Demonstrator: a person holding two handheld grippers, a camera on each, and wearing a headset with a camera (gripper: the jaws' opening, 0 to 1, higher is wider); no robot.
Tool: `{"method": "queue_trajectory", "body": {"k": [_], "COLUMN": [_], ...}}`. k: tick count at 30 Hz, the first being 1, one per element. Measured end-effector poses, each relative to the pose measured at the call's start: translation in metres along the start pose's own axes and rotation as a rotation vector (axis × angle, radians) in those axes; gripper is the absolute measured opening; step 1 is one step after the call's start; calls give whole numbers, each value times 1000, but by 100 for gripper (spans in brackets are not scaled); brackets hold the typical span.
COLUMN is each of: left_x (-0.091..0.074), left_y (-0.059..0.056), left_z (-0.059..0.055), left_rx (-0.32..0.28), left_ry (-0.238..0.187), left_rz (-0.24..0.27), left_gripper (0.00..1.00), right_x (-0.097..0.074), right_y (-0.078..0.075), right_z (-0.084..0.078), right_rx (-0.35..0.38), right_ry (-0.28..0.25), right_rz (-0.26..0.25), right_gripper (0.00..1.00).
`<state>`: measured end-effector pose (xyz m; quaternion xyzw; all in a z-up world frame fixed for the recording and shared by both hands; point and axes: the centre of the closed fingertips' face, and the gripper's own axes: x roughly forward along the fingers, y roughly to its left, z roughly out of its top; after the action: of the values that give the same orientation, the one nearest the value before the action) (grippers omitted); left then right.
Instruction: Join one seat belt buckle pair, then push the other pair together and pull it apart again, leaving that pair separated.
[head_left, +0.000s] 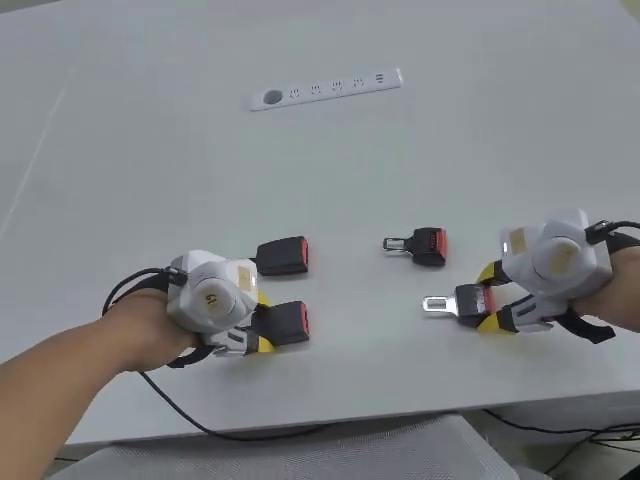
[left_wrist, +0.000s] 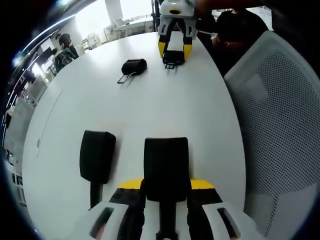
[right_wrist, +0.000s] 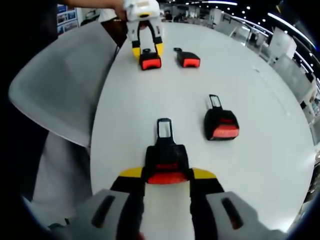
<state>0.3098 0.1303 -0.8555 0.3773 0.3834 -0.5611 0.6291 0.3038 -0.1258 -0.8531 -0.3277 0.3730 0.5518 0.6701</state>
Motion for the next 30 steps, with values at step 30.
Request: {"method": "queue_trajectory", "body": {"k": [30], "left_x": [2], "left_y": [0], "left_z": [1], "left_rx": [4], "left_ry": [15], "left_rz": [-29], "left_gripper": [33], "right_x": [23], "right_y": [5], "right_z": [40], "right_rx": [14], "right_ry": [-84], "right_rz": [8], "right_gripper": [34]}}
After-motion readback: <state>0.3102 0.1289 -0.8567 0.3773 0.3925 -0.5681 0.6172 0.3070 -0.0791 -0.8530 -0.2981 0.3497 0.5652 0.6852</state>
